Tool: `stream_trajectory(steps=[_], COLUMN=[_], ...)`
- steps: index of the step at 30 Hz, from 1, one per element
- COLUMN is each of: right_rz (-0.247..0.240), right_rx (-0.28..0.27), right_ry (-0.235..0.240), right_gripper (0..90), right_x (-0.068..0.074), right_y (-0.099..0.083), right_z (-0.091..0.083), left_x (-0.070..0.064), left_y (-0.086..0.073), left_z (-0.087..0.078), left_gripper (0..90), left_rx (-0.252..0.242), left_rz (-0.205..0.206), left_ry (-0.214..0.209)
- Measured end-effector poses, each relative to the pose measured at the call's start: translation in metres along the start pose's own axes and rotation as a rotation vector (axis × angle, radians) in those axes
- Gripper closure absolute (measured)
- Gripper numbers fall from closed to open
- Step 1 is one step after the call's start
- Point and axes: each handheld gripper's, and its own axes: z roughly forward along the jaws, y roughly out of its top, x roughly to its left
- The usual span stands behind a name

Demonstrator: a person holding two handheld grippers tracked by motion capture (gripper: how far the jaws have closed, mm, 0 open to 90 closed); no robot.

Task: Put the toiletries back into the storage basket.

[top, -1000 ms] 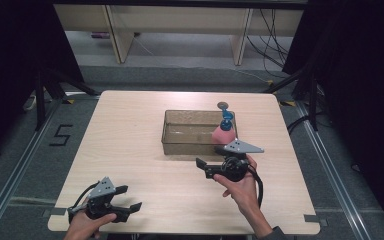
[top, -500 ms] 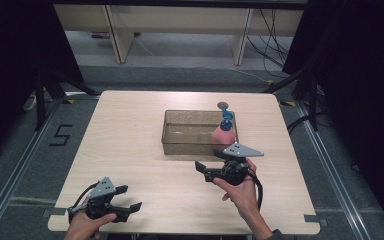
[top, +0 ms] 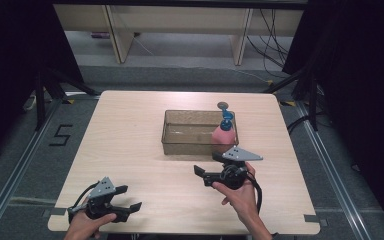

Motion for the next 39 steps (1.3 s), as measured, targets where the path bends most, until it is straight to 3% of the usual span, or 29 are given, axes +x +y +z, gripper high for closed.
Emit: stream_trajectory(steps=[2, 4, 5, 7, 9, 11, 12, 14, 15, 18, 21, 22, 26, 27, 30, 35, 37, 38, 39], right_rz=[-0.013, 0.021, -0.002, 0.059, 0.002, 0.016, -0.011, -0.001, 0.026, 0.012, 0.03, 0.007, 0.034, 0.009, 0.029, 0.014, 0.068, 0.003, 0.003], right_rx=[-0.005, 0.004, -0.005, 0.027, 0.005, 0.004, 0.002, 0.011, 0.024, 0.017, 0.025, 0.026, 0.021, 0.02, 0.03, 0.029, 0.05, 0.041, 0.041], right_ry=[-0.016, 0.003, 0.012, 0.006, 0.005, 0.005, -0.004, 0.016, 0.021, 0.009, 0.02, 0.009, 0.018, 0.014, 0.023, 0.023, 0.018, 0.01, 0.01], right_gripper=[15.4, 15.4, 15.4, 15.4, 15.5, 15.5, 15.5, 15.4, 15.5, 15.4, 15.5, 15.4, 15.4, 15.4, 15.5, 15.4, 15.4, 15.4, 15.4], right_x=[0.0, 0.002, 0.001, 0.006, 0.002, 0.004, 0.002, 0.003, 0.005, 0.005, 0.007, 0.006, 0.01, 0.008, 0.01, 0.01, 0.014, 0.01, 0.01], right_y=[-0.001, -0.003, -0.003, -0.005, -0.006, -0.008, -0.008, -0.01, -0.011, -0.014, -0.016, -0.018, -0.022, -0.023, -0.026, -0.03, -0.032, -0.032, -0.032], right_z=[0.0, 0.0, 0.001, -0.002, 0.0, 0.0, 0.0, 0.0, -0.001, -0.001, 0.0, -0.001, -0.001, -0.001, -0.003, -0.002, -0.003, -0.002, -0.002], left_x=[0.0, 0.0, 0.0, 0.0, 0.0, 0.0, -0.001, -0.001, -0.001, -0.001, -0.001, -0.001, -0.001, -0.001, -0.001, -0.001, -0.001, -0.001, -0.001], left_y=[0.0, 0.0, 0.0, 0.0, 0.0, 0.0, 0.0, -0.001, -0.001, -0.001, 0.0, 0.0, -0.001, -0.001, -0.001, 0.0, 0.0, -0.001, -0.001], left_z=[0.0, 0.0, 0.0, 0.0, 0.0, 0.0, 0.0, 0.001, 0.001, 0.001, 0.0, 0.0, 0.001, 0.001, 0.002, 0.0, 0.001, 0.001, 0.001], left_gripper=[16.7, 16.7, 16.7, 16.7, 16.7, 16.7, 16.7, 16.7, 16.7, 16.7, 16.7, 16.7, 16.7, 16.7, 16.7, 16.7, 16.7, 16.7, 16.7], left_rx=[0.002, -0.005, -0.004, -0.004, -0.004, -0.003, -0.003, -0.012, -0.016, -0.013, 0.0, -0.003, -0.015, -0.015, -0.018, -0.003, -0.006, -0.011, -0.011], left_rz=[0.0, -0.004, -0.004, -0.006, -0.006, -0.007, -0.007, -0.008, -0.013, -0.014, -0.018, -0.017, -0.012, -0.012, -0.014, -0.015, -0.012, -0.007, -0.007], left_ry=[0.0, 0.003, 0.002, 0.002, 0.003, 0.002, 0.002, 0.0, 0.001, 0.001, 0.012, 0.008, 0.0, 0.0, 0.001, 0.009, -0.002, 0.002, 0.002])
